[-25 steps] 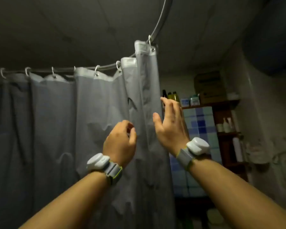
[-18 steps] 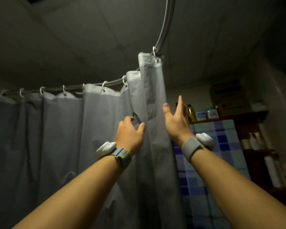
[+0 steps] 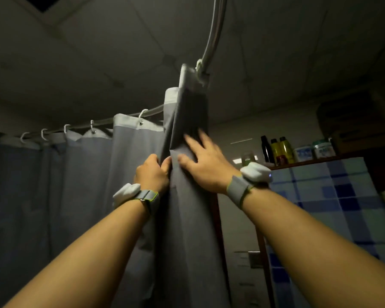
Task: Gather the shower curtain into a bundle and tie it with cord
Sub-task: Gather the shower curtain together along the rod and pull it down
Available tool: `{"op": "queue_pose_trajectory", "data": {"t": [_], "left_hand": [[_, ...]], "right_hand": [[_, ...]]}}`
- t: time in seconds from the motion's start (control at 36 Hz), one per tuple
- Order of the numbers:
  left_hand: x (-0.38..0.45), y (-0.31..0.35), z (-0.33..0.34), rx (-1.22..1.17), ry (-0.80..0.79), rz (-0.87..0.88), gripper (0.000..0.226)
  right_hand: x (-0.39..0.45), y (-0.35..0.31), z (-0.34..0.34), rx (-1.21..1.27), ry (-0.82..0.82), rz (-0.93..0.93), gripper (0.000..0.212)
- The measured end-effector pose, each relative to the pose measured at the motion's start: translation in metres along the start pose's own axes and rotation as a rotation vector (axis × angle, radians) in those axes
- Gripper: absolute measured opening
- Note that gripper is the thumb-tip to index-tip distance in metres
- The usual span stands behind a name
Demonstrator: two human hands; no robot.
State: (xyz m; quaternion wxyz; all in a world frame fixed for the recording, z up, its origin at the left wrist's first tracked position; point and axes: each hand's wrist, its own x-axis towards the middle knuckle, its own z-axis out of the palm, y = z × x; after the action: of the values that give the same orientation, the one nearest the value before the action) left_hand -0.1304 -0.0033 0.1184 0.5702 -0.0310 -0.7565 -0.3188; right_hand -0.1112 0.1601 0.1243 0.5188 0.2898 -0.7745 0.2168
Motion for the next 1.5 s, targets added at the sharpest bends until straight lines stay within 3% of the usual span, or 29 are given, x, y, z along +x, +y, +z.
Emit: {"op": "queue_pose_trajectory", "data": {"t": [0.03,0.06,0.11,0.17,0.22,0.31,0.42,0.5,0.64,0.75,0.83,0.86,0.94,1.06,1.14,1.25,1.31,1.42,1.5], "left_hand": [[0.003,-0.005,-0.002,0.016,-0.063,0.005,0.041],[0.005,-0.008,-0.003,0.005,-0.127,0.008,0.04],[0.007,-0.007,-0.006,-0.136,-0.186,0.025,0.038],[0.012,0.002,-0.01,-0.397,-0.125,-0.01,0.043],[0.016,0.018,-0.015,-0.556,-0.107,-0.031,0.061],[0.019,0.038,-0.029,-0.611,-0.178,0.083,0.079],[0.028,0.033,-0.025,-0.385,-0.24,0.19,0.078],[0.036,0.021,-0.021,-0.281,-0.186,0.155,0.068],[0.049,-0.005,-0.025,0.129,0.037,0.174,0.075],[0.068,-0.033,-0.026,0.373,0.181,0.395,0.08],[0.086,-0.062,-0.024,0.465,0.168,0.502,0.064],[0.094,-0.075,-0.023,0.468,0.14,0.5,0.056],[0.117,-0.102,-0.026,0.482,0.046,0.427,0.042],[0.145,-0.16,-0.038,0.505,-0.03,0.252,0.053],[0.169,-0.213,-0.05,0.474,-0.009,0.224,0.057],[0.211,-0.27,-0.071,0.465,0.127,0.123,0.045],[0.227,-0.302,-0.087,0.583,0.163,0.086,0.038],[0.248,-0.361,-0.124,0.887,0.127,0.007,0.042],[0.251,-0.388,-0.129,0.849,0.104,-0.048,0.042]], "right_hand": [[0.004,-0.001,0.007,-0.016,-0.053,0.011,0.07],[0.007,-0.002,0.012,-0.043,0.006,-0.018,0.071],[0.015,-0.006,0.016,-0.014,0.331,-0.091,0.071],[0.029,-0.011,0.01,0.112,0.546,-0.068,0.071],[0.044,-0.008,0.002,0.16,0.531,-0.022,0.07],[0.066,-0.009,0.0,0.175,0.261,0.047,0.066],[0.088,-0.003,0.022,0.238,-0.071,0.122,0.062],[0.093,0.003,0.046,0.309,-0.134,0.079,0.06],[0.092,-0.003,0.095,0.256,0.035,0.046,0.064],[0.105,-0.016,0.128,0.224,0.329,-0.034,0.068],[0.126,-0.024,0.152,0.167,0.495,-0.044,0.065],[0.136,-0.026,0.166,0.177,0.461,-0.011,0.064],[0.163,-0.028,0.203,0.28,0.115,0.005,0.063],[0.182,-0.048,0.256,0.179,-0.104,-0.072,0.066],[0.192,-0.069,0.296,0.177,-0.141,-0.081,0.07],[0.206,-0.093,0.323,0.266,0.026,-0.036,0.077],[0.216,-0.11,0.342,0.343,0.051,-0.036,0.076],[0.235,-0.151,0.394,0.396,-0.096,-0.105,0.072],[0.232,-0.176,0.43,0.42,-0.24,-0.165,0.077]]}}
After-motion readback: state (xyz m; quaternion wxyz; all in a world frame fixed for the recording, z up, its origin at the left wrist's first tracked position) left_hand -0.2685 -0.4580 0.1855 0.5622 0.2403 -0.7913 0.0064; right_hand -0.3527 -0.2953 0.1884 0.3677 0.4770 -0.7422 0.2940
